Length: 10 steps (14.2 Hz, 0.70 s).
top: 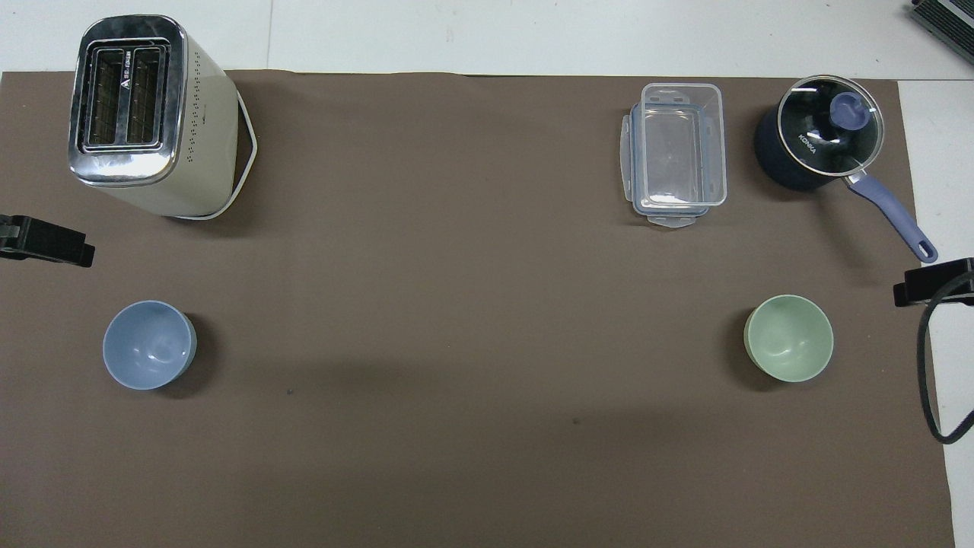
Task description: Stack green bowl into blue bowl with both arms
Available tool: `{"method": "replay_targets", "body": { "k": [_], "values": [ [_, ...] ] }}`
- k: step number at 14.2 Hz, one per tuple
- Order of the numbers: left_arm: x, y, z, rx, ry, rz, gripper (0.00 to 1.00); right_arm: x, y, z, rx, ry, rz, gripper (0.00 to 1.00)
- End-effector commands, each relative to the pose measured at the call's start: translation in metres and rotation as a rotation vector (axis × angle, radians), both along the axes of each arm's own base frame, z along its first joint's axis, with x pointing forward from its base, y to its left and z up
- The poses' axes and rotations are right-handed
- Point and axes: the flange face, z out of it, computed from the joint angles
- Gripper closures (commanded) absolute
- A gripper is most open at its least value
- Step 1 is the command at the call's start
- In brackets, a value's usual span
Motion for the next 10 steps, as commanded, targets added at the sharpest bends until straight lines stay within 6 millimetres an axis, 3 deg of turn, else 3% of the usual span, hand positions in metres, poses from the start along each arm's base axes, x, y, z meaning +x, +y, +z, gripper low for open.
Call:
{"method": "replay_targets", "body": {
  "k": [1, 10],
  "values": [
    [-0.006, 0.025, -0.017, -0.012, -0.025, -0.013, 0.0, -0.004, 0.0, 0.003, 0.001, -0.009, 0.004, 0.0],
    [-0.016, 0.118, -0.12, -0.046, -0.057, -0.069, 0.0, -0.004, 0.0, 0.003, 0.001, -0.009, 0.004, 0.0]
  ]
}}
